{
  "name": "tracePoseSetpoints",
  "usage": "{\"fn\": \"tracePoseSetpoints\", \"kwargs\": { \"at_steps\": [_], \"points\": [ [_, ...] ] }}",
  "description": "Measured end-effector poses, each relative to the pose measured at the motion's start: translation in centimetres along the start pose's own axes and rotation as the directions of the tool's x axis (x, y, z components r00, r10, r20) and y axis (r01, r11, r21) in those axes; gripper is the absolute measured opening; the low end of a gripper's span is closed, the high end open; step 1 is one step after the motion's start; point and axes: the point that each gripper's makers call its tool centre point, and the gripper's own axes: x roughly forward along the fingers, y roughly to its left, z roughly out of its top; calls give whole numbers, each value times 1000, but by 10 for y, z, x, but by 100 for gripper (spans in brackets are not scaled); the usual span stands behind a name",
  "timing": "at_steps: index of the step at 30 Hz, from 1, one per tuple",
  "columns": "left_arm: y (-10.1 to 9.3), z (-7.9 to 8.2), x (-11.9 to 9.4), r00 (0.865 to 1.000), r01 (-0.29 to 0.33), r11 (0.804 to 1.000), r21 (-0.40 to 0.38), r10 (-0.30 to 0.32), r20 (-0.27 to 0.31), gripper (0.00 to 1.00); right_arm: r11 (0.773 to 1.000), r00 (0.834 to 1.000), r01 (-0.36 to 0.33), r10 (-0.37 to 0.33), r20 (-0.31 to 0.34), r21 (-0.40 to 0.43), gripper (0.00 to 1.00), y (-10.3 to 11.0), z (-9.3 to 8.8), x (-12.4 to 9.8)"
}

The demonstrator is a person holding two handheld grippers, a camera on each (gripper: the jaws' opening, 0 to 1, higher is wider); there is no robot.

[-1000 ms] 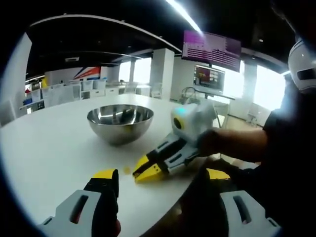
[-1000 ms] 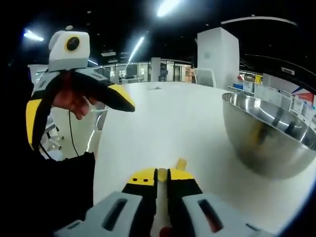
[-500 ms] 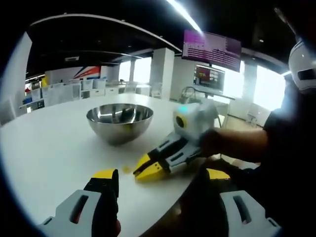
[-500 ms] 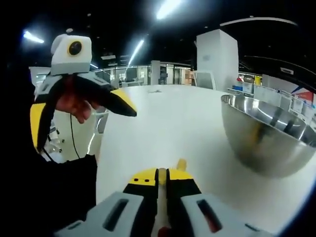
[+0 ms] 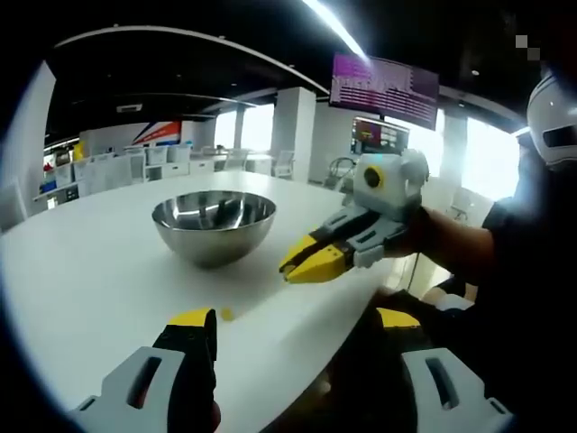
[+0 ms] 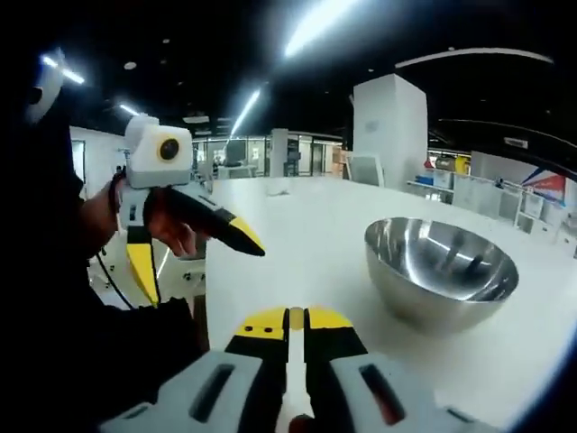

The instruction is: Pick up the QQ candy scattered on the table and place it into the stainless steel bowl on the table

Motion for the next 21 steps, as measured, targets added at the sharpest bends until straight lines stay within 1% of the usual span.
{"fn": "tracePoseSetpoints", "kwargs": {
  "at_steps": [4, 8, 12, 16, 21],
  "points": [
    [1, -1, 1, 1000, -2, 1000, 0, 2, -5, 70, 999, 999, 46, -46, 21, -2, 7, -15, 12, -31],
    [2, 0, 1, 1000, -5, 1000, 2, 5, -5, 70, 997, 997, 76, -75, 29, -15, 7, -18, 19, -64],
    [6, -1, 1, 1000, -16, 1000, -1, 16, -10, 70, 994, 992, 109, -109, 61, 11, 7, -24, 27, -94],
    [8, 0, 0, 1000, -23, 1000, -2, 23, -7, 70, 988, 985, 157, -157, 73, 12, 7, -30, 28, -115],
    [9, -1, 0, 1000, -25, 1000, -1, 25, -11, 70, 977, 974, 205, -210, 90, 60, 7, -39, 18, -133]
  ]
}}
